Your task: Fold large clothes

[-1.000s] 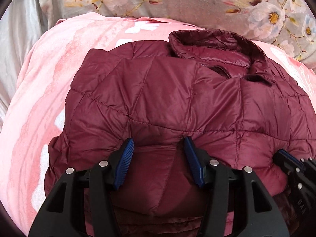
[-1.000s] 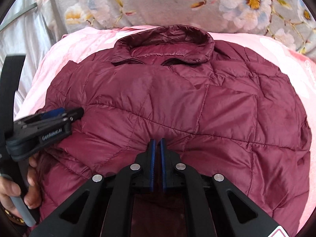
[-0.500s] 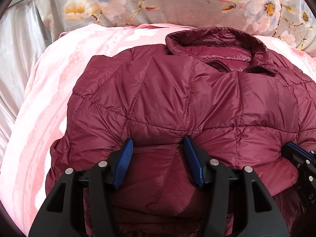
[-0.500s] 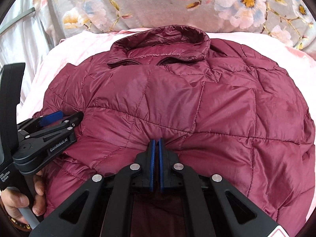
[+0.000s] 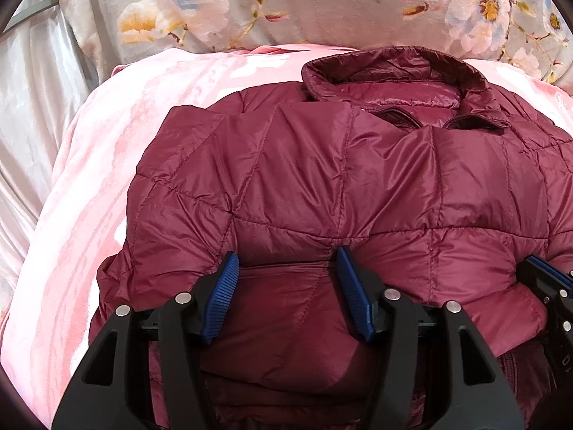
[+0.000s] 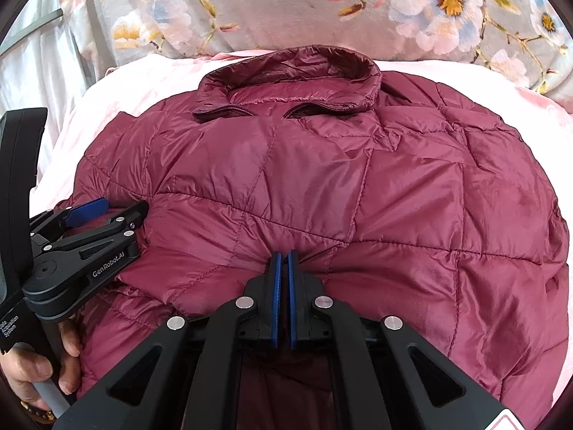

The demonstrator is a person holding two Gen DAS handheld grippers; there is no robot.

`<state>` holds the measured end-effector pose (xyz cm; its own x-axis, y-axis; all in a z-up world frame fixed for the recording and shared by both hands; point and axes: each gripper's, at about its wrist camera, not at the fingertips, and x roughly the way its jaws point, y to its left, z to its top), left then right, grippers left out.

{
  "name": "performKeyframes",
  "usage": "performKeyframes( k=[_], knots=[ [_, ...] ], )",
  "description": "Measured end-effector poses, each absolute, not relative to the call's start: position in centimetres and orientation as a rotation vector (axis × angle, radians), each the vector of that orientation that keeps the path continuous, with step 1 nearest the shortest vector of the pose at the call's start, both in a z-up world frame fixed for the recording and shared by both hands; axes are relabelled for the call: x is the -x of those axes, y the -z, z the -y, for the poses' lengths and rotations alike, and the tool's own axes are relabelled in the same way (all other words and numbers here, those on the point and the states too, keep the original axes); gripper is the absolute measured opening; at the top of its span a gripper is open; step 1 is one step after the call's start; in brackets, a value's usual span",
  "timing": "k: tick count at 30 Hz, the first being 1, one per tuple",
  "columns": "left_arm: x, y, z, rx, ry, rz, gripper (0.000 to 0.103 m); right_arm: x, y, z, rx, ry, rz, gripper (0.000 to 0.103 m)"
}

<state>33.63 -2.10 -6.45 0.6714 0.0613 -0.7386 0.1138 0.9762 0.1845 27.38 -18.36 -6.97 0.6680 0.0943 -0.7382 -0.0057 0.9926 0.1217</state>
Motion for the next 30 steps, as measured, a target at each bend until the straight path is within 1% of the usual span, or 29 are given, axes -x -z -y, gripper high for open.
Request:
performKeyframes(
  k=[1,4,8,9,10,11,12,13,15,17,20,23,24,25,26,27,30],
  knots=[
    [-33.6,6.5,2.1,-0.223,0.027,-0.836,0.057,-27.4,7.0,18.4,-0.117,-0.059,-0.838,0.001],
    [-33.7,6.4,1.9,-0.221,0.007,-0.839,0.065,-27.4,7.0,19.0,-0.156,-0.084,-0.837,0.003],
    [-34.2,5.7,1.1,-0.173,0.042,-0.879,0.066,-27.4,6.7,20.5,-0.257,-0.147,-0.857,0.006],
    [-34.6,5.2,0.7,-0.136,0.08,-0.908,0.066,-27.4,6.4,21.0,-0.287,-0.163,-0.868,0.011],
    [-35.2,4.3,-0.1,-0.04,0.155,-0.946,0.066,-27.4,5.9,21.6,-0.317,-0.173,-0.869,0.012],
    [-35.8,3.6,-0.8,0.041,0.197,-0.964,0.066,-27.5,4.9,22.4,-0.356,-0.181,-0.849,0.017],
    [-36.6,2.8,-1.5,0.125,0.226,-0.976,0.067,-27.8,4.1,23.1,-0.383,-0.182,-0.826,0.024],
    [-38.0,1.8,-2.3,0.227,0.25,-0.985,0.068,-28.4,2.9,24.2,-0.426,-0.18,-0.787,0.028],
    [-40.1,0.7,-3.0,0.336,0.27,-0.983,0.068,-29.9,1.6,25.6,-0.492,-0.172,-0.753,0.043],
    [-42.8,0.1,-2.7,0.405,0.298,-0.993,0.069,-32.2,0.9,27.0,-0.579,-0.172,-0.744,0.048],
    [-46.6,1.3,-1.3,0.453,0.326,-1.062,0.069,-35.6,1.7,28.4,-0.698,-0.162,-0.759,0.048],
    [-49.3,3.6,-0.1,0.507,0.336,-1.147,0.068,-38.3,4.1,29.4,-0.816,-0.131,-0.809,0.049],
    [-49.6,4.2,0.2,0.516,0.335,-1.167,0.064,-38.9,4.6,29.3,-0.822,-0.123,-0.826,0.045],
    [-50.0,5.0,0.5,0.526,0.336,-1.189,0.05,-39.7,5.1,28.9,-0.807,-0.129,-0.851,0.039],
    [-50.0,5.3,0.6,0.522,0.338,-1.203,0.039,-40.0,5.2,28.6,-0.783,-0.143,-0.861,0.014],
    [-50.1,5.7,0.8,0.51,0.346,-1.221,0.015,-40.2,4.9,28.2,-0.741,-0.148,-0.862,0.009],
    [-49.5,5.2,0.6,0.485,0.356,-1.19,0.011,-39.1,3.0,27.9,-0.604,-0.13,-0.776,0.008]
  ],
)
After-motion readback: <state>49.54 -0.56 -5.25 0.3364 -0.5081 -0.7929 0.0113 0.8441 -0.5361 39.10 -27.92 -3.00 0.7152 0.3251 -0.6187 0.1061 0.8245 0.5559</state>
